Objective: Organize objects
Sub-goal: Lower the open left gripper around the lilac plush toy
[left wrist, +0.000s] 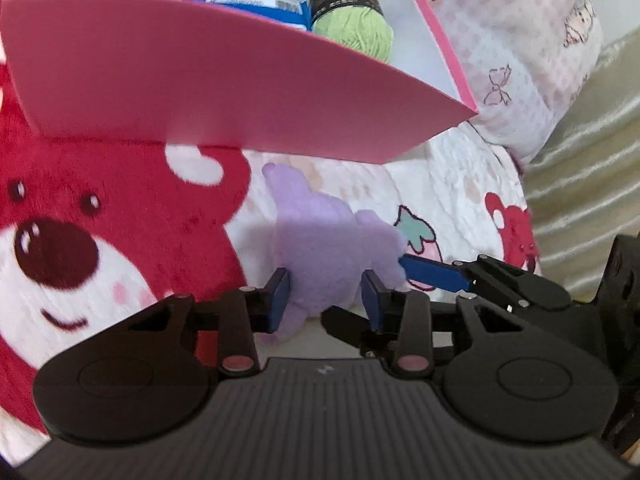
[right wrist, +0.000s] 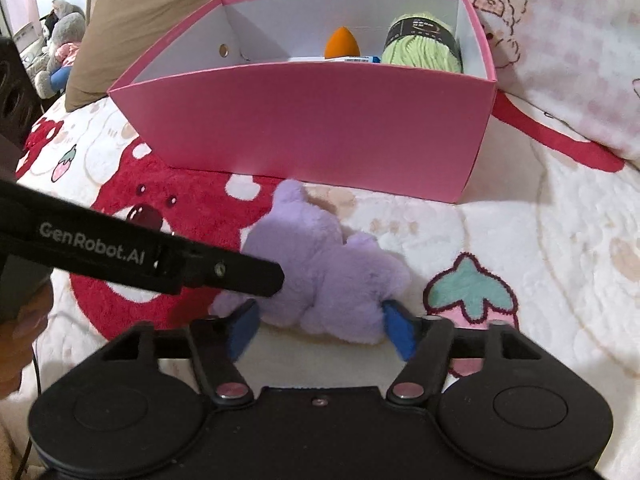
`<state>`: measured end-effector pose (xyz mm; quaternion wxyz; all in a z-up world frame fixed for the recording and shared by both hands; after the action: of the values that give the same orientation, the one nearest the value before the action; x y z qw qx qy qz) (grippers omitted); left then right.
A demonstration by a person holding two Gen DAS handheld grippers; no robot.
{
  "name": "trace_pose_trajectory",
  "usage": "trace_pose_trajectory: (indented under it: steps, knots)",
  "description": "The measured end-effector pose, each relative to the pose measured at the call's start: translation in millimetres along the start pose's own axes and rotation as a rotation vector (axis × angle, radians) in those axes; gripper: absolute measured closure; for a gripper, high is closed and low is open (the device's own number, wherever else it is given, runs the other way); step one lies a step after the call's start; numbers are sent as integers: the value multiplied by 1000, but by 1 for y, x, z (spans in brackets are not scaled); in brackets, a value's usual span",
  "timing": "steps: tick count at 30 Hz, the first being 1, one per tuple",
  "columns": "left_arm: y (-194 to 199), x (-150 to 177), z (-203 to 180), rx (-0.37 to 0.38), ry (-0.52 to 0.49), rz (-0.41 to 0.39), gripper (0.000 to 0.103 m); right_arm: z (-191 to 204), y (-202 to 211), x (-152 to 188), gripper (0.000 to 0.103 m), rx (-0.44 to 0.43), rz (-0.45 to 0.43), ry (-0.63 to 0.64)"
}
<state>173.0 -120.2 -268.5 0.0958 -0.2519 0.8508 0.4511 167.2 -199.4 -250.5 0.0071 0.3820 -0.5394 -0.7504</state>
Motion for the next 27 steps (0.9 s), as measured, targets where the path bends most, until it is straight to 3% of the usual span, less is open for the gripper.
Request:
trace_pose_trajectory:
  steps: [7,11,13,17,27]
  knots:
    - [-2,-2,5,-40,17,-22,63,6,-4,-7,14,-1,-35,18]
    - [-10,-3,9,-118,-78,-37,51,4,-12,-6,13,13,-27,-3]
    - [-14,-2,10,-139,-113,-26,49,2,-17,-5,13,16,-19,-28]
    - [-12,-2,4,-84,-117,-19,71,2,-26,-2,12,24,-11,-39]
    - [-3,-1,-7,-81,-156,-27,72,7,-23,-6,9,40,-42,-6]
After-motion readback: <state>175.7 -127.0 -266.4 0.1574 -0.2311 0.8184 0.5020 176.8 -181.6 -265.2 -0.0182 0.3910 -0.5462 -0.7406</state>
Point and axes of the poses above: each gripper's, at about its wrist camera, not at the fingertips, and y roughly against the way its jaws point, z to its left, x to its underside, the point moved 10 cm from there along -y, roughly the way its jaws point, and after that the axes turned 1 degree about -y, right-handed, at the moved point
